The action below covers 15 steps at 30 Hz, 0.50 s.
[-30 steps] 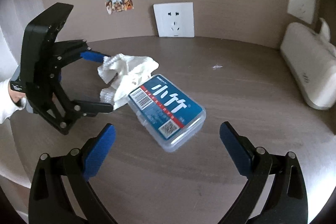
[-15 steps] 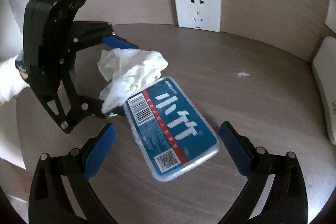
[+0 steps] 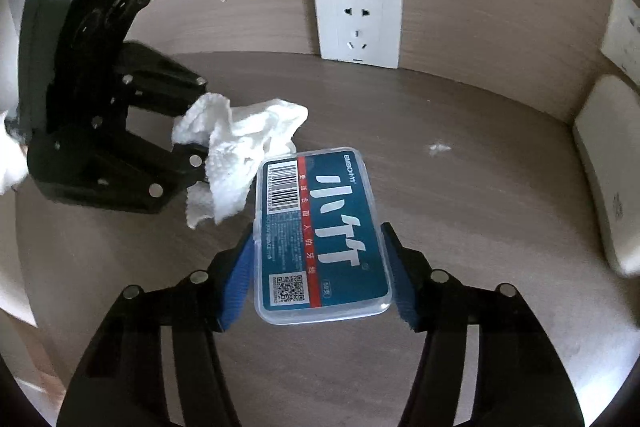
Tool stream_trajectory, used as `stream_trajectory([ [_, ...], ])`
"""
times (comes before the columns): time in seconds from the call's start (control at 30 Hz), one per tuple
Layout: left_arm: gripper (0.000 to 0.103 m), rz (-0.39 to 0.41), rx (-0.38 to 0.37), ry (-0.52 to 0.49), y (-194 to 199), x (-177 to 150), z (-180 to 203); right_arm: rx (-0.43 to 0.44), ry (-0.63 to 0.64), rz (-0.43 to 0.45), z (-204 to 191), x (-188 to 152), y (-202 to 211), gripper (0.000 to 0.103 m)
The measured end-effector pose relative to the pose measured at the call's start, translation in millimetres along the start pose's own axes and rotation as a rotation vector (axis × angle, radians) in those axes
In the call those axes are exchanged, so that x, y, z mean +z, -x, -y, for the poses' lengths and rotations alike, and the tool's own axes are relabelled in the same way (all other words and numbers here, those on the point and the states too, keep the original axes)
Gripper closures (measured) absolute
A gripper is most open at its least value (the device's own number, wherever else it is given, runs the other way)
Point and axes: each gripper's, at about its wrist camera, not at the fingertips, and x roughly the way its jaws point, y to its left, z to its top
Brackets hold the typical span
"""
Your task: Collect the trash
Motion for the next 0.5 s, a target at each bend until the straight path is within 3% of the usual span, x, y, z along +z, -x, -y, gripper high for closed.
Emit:
stream_trajectory([
  [0.17,0.089,0.033,0.042,-0.001,29.3,1.1,13.9,0.001,-0.099,0.065,0.4,-4.7,32.1,0.042],
  [0.5,0.088,0.083,0.102,-0.032,95.7,-1.4,48.4,-0.099,-0.191,0.192,-41.9,-15.7,122.2,0.042],
])
